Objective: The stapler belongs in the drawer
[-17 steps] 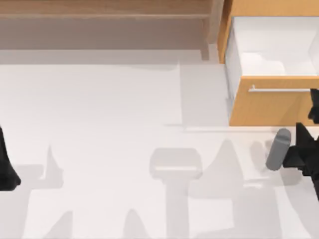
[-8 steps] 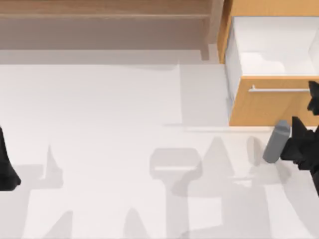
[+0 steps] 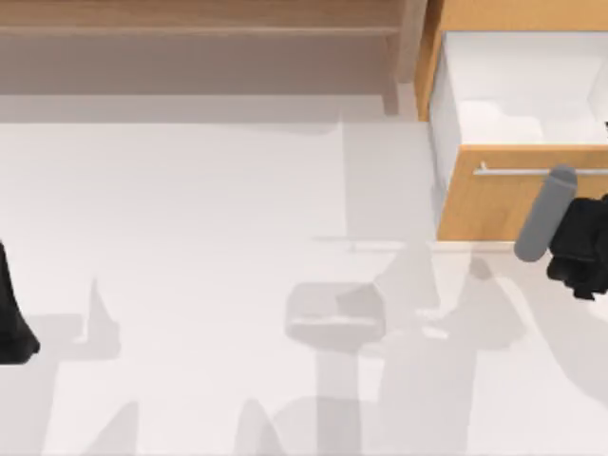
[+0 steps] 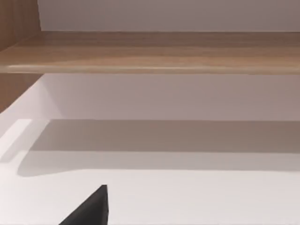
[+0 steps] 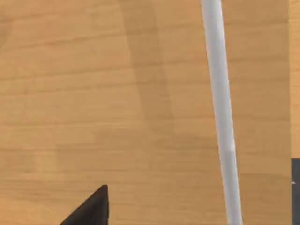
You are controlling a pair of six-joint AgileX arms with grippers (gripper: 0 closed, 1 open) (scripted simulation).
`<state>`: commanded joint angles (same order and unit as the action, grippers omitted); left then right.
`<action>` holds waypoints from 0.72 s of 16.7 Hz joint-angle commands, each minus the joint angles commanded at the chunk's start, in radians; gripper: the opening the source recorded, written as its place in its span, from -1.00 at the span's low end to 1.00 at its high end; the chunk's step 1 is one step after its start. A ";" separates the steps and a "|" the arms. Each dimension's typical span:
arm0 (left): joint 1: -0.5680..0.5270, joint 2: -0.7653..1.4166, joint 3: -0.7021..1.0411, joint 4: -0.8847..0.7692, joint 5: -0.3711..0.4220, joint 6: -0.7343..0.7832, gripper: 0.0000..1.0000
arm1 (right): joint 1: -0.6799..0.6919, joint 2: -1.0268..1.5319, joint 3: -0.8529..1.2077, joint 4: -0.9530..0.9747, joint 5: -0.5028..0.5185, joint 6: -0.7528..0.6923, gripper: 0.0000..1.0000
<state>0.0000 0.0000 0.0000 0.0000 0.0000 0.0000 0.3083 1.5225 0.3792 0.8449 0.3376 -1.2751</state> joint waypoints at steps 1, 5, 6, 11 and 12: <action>0.000 0.000 0.000 0.000 0.000 0.000 1.00 | -0.023 -0.052 0.029 -0.128 -0.009 0.034 1.00; 0.000 0.000 0.000 0.000 0.000 0.000 1.00 | -0.147 -0.239 0.152 -0.664 -0.061 0.170 1.00; 0.000 0.000 0.000 0.000 0.000 0.000 1.00 | -0.185 -0.274 0.180 -0.799 -0.078 0.204 1.00; 0.000 0.000 0.000 0.000 0.000 0.000 1.00 | -0.391 -0.375 0.278 -1.417 -0.184 0.353 1.00; 0.000 0.000 0.000 0.000 0.000 0.000 1.00 | -0.431 -0.381 0.290 -1.517 -0.207 0.378 1.00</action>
<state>0.0000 0.0000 0.0000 0.0000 0.0000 0.0000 -0.1231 1.1412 0.6695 -0.6725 0.1311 -0.8972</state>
